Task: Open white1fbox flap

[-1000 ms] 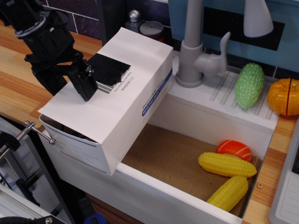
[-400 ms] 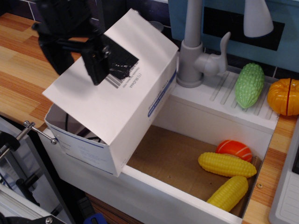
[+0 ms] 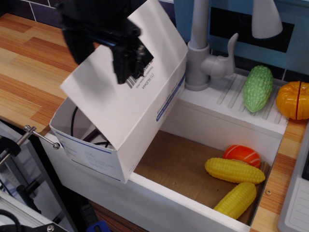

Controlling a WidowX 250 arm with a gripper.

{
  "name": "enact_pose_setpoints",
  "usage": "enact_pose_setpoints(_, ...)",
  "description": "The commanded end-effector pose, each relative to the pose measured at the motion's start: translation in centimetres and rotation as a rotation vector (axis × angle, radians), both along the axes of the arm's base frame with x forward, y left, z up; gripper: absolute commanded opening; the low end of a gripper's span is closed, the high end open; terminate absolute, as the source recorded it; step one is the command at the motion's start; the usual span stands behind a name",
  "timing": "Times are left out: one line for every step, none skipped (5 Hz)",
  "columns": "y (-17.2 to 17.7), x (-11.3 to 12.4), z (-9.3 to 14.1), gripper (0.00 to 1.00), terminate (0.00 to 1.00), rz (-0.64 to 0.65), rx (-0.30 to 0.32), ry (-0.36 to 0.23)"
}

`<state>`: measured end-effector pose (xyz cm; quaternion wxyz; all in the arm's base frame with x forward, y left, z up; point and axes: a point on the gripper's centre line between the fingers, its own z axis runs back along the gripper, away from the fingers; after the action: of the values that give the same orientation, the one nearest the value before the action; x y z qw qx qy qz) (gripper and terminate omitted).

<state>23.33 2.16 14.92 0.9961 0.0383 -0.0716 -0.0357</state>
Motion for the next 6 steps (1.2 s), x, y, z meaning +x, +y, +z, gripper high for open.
enact_pose_setpoints(-5.4,2.1,2.7,1.00,0.00,-0.049,0.059,-0.091)
enact_pose_setpoints(-8.0,3.2,1.9,1.00,0.00,-0.120,0.026,-0.136)
enact_pose_setpoints(-10.5,3.6,0.3,1.00,0.00,-0.051,0.023,-0.136)
enact_pose_setpoints(-11.9,4.0,-1.1,1.00,0.00,-0.010,-0.029,-0.153)
enact_pose_setpoints(-13.2,3.9,-3.6,1.00,0.00,0.022,-0.031,-0.184)
enact_pose_setpoints(-12.9,3.9,-5.1,1.00,0.00,0.000,-0.036,-0.191)
